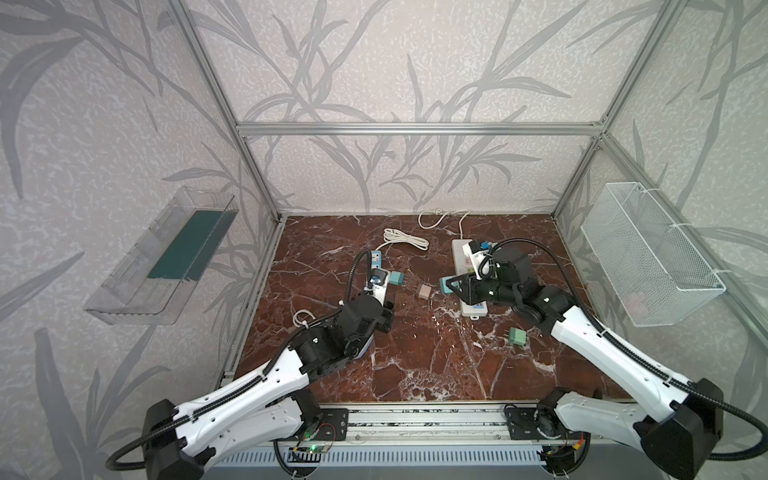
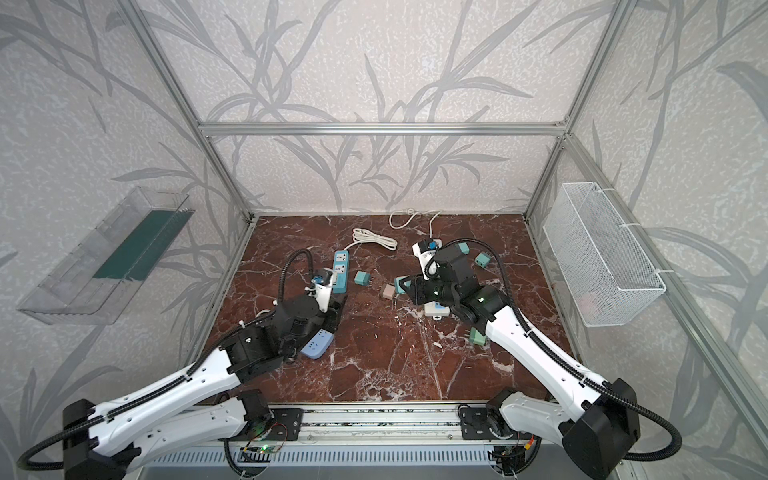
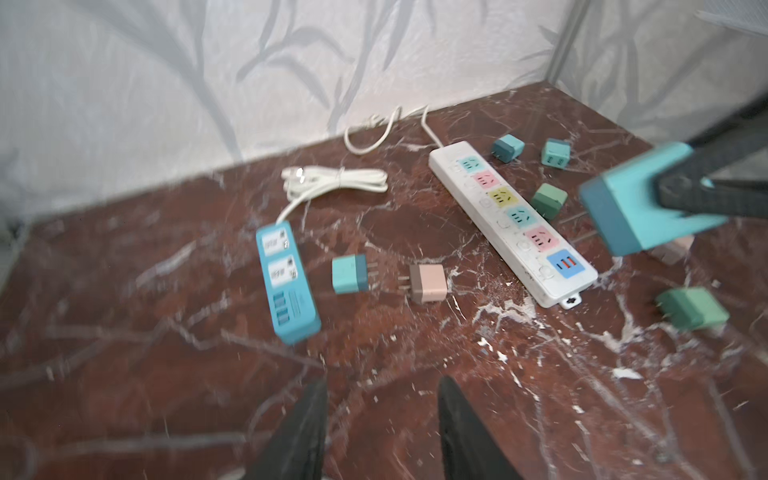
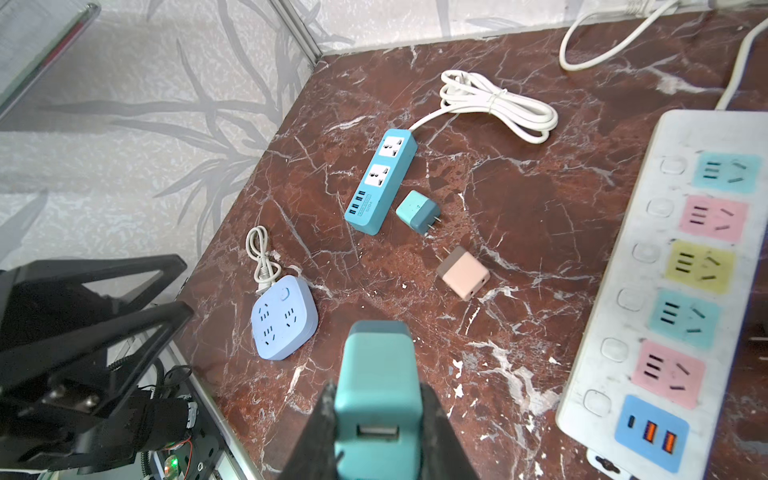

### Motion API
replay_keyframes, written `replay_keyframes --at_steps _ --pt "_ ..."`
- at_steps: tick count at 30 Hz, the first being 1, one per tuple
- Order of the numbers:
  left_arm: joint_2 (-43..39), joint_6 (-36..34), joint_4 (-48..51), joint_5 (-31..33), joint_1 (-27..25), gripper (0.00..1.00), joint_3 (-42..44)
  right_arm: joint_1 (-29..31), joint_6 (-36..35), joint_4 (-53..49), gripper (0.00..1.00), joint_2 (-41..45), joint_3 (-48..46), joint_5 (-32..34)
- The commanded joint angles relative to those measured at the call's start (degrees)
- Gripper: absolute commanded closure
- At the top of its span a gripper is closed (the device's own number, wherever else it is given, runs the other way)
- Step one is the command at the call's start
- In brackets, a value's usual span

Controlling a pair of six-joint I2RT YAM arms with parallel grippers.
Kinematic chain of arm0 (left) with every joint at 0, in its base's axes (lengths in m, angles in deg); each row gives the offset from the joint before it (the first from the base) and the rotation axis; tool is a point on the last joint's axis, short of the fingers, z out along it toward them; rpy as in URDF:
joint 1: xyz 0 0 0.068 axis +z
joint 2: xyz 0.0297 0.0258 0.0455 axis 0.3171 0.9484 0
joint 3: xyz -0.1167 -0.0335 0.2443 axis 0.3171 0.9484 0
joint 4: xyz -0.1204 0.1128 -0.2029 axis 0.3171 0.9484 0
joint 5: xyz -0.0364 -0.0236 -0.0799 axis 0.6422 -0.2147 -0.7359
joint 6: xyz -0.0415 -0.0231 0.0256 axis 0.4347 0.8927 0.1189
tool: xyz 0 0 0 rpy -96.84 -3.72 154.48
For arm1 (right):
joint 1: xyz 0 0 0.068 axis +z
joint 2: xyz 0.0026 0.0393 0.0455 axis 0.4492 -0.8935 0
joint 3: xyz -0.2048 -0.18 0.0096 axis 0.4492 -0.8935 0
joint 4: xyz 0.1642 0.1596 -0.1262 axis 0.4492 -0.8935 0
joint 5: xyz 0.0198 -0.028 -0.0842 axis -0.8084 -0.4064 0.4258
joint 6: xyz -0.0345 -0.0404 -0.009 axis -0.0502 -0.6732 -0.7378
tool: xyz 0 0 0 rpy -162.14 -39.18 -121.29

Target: Insert the plug

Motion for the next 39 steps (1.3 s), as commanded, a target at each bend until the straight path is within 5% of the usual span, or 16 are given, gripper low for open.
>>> replay_keyframes --at_steps 1,5,10,15,25,39 --pt "-0.13 26.7 30.01 1.46 0.67 0.63 -1.86 0.13 -0.24 -0.27 1.0 0.82 -0.72 0.39" --pt "-1.65 37.85 37.58 -4.36 0.99 0.75 0.1 0.15 0.32 1.65 1.0 0.74 -2.04 -0.55" --pt "-7.52 45.41 26.89 -11.92 1.08 1.0 14.52 0.18 0.7 2.75 1.0 0.04 -2.57 -1.42" --pt "-10.72 47.71 21.79 -11.67 2.43 1.0 21.29 0.13 0.04 1.91 1.0 0.53 -2.28 -1.1" --pt "0.97 41.26 5.65 -11.4 9.84 1.0 25.46 0.15 0.14 1.88 1.0 1.61 -3.24 -0.23" --pt "19.52 32.31 -16.36 -11.25 9.85 1.0 18.9 0.18 0.03 0.01 1.0 2.84 -2.81 1.3"
